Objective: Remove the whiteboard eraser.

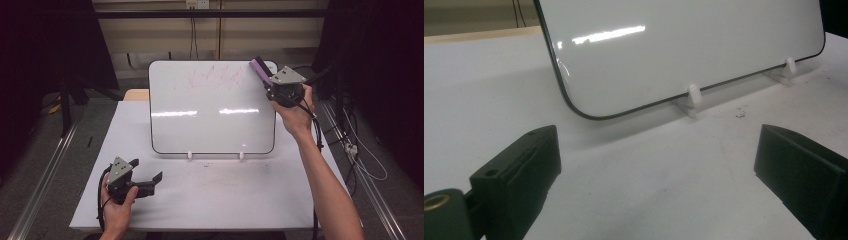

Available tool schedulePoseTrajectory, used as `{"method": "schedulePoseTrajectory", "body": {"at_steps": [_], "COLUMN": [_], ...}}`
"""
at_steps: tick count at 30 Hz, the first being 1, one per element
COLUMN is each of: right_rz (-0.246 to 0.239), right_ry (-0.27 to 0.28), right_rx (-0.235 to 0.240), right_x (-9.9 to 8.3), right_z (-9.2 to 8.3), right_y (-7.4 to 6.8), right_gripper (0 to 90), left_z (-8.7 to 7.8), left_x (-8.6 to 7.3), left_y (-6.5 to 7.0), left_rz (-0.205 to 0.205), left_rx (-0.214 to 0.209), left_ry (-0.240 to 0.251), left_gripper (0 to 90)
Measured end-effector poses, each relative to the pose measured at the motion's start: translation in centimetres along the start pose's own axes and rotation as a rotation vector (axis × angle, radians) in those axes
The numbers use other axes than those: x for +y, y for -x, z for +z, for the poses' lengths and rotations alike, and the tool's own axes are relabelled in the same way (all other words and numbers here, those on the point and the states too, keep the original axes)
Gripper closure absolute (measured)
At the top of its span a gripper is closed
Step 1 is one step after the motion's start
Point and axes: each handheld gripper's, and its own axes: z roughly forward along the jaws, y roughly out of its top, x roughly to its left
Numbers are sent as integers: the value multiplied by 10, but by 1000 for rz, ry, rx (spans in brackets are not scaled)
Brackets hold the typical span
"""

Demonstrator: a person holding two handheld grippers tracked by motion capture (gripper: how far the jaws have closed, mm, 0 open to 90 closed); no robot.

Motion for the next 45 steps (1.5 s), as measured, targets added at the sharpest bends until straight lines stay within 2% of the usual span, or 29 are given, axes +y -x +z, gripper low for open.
{"method": "schedulePoseTrajectory", "body": {"at_steps": [7, 10, 11, 13, 20, 23, 24, 25, 26, 27, 30, 31, 32, 33, 34, 35, 38, 39, 44, 45], "right_rz": [4, 26, 56, 68, 96, 112, 112, 124, 135, 143, 166, 159, 167, 177, 177, 178, 191, 191, 196, 199], "right_ry": [10, 24, 57, 76, 92, 103, 103, 112, 114, 119, 137, 139, 141, 144, 144, 147, 151, 153, 146, 146], "right_rx": [1, 10, 11, 6, 20, 65, 65, 88, 99, 106, 141, 149, 164, 184, 184, 207, 229, 244, 282, 290], "right_x": [-1, -2, -1, 1, -9, -20, -20, -25, -27, -28, -32, -33, -34, -34, -34, -35, -36, -38, -43, -44], "right_z": [-2, -2, -6, -9, -16, -19, -19, -22, -23, -25, -29, -30, -31, -32, -32, -34, -37, -39, -43, -44], "right_y": [0, 0, 1, 3, 2, -6, -6, -12, -14, -16, -23, -26, -30, -33, -33, -40, -46, -52, -66, -68], "right_gripper": [656, 657, 657, 657, 656, 656, 656, 656, 657, 657, 657, 657, 656, 657, 657, 657, 656, 657, 657, 657], "left_z": [-1, 0, 0, 0, 0, 2, 3, 5, 5, 6, 7, 7, 7, 12, 12, 17, 21, 26, 38, 41], "left_x": [0, 0, 0, 0, 1, 3, 5, 10, 10, 19, 29, 31, 31, 34, 34, 37, 40, 44, 58, 60], "left_y": [0, 0, 0, 0, 0, 0, -1, -2, -2, -4, -3, -2, -2, -1, -1, 3, 7, 12, 24, 27], "left_rz": [-1, -2, 0, 1, -4, -4, 2, -3, -3, -3, 4, 4, 4, 25, 25, 28, 42, 56, 60, 60], "left_rx": [4, 3, 3, 3, 19, 23, 22, 22, 22, 20, 27, 23, 23, 4, 4, -21, -27, -24, -57, -74], "left_ry": [3, 1, 1, 1, 16, 26, 25, 36, 36, 56, 88, 90, 90, 82, 82, 70, 60, 58, 52, 55], "left_gripper": [45, 46, 46, 45, 43, 43, 43, 43, 46, 46, 48, 49, 49, 50, 51, 50, 52, 53, 57, 57]}}
